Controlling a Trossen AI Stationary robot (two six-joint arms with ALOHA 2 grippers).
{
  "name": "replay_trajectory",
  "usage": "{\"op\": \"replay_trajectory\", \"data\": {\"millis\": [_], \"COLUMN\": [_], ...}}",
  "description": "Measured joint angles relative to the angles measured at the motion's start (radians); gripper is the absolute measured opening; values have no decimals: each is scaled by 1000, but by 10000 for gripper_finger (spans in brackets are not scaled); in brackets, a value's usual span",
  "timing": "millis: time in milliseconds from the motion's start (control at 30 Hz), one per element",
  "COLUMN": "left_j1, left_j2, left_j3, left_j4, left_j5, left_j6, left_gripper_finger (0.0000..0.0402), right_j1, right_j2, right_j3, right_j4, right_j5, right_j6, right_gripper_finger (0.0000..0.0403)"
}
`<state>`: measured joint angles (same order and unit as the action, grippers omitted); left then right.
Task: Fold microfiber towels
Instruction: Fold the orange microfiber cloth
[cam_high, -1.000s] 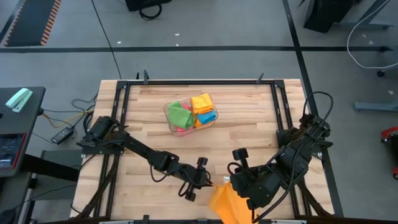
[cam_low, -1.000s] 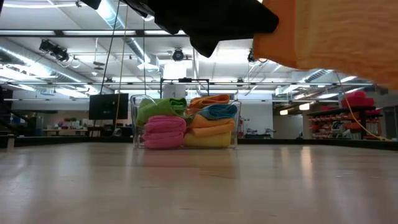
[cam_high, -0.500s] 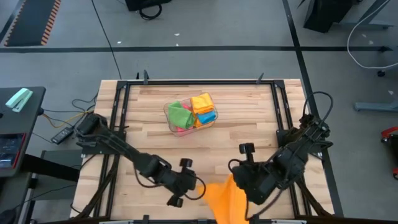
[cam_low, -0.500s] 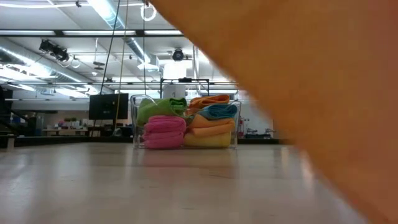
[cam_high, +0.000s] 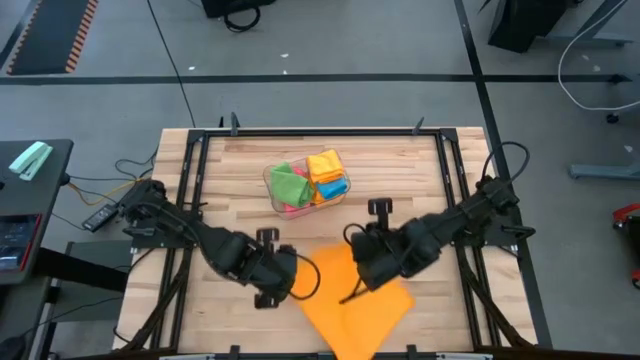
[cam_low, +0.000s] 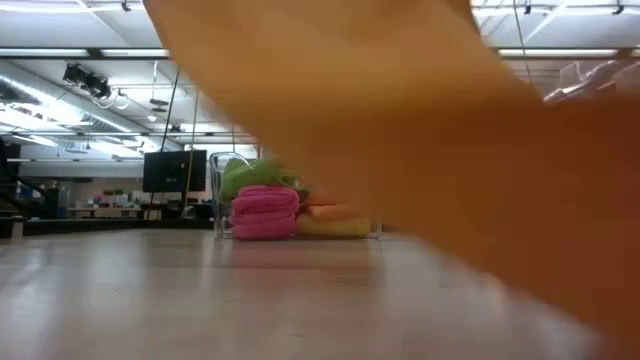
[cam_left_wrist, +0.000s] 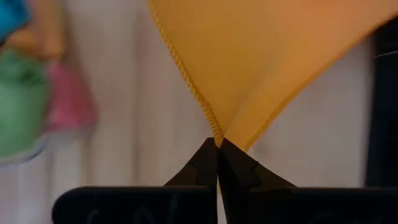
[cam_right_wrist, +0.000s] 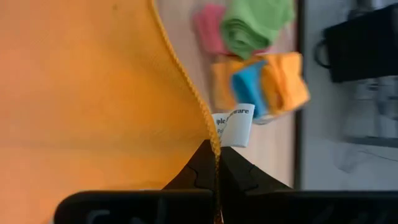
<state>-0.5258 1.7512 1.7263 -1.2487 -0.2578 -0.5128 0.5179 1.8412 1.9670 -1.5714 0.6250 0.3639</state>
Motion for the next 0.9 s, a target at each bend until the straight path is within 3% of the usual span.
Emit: {"op": "replay_trajectory", "data": {"millis": [200,467,567,733,900], "left_j1": [98,209,247,272,249], "left_j2": [0,0,0,17,34], "left_j3": [1,0,0,-1,-62], "left_j4": [-168,-245,-249,-199,-68], "left_j5": [-30,-113,-194,-194,-167], "left_j6": [-28,2,10,39,102], "left_gripper_finger": [6,6,10,13,7], "right_j1": [-104,-251,-304,-370,-356], "right_j2": [0,-2,2,0,0], "right_j3": [-12,-94,-145,-197,-207], "right_j4": [0,91,147,185,153], "right_j5": [33,72,103,107,96], "right_j6": [-94,-242,-302,-338,-325], "right_gripper_finger": [7,7,7,7,7]}}
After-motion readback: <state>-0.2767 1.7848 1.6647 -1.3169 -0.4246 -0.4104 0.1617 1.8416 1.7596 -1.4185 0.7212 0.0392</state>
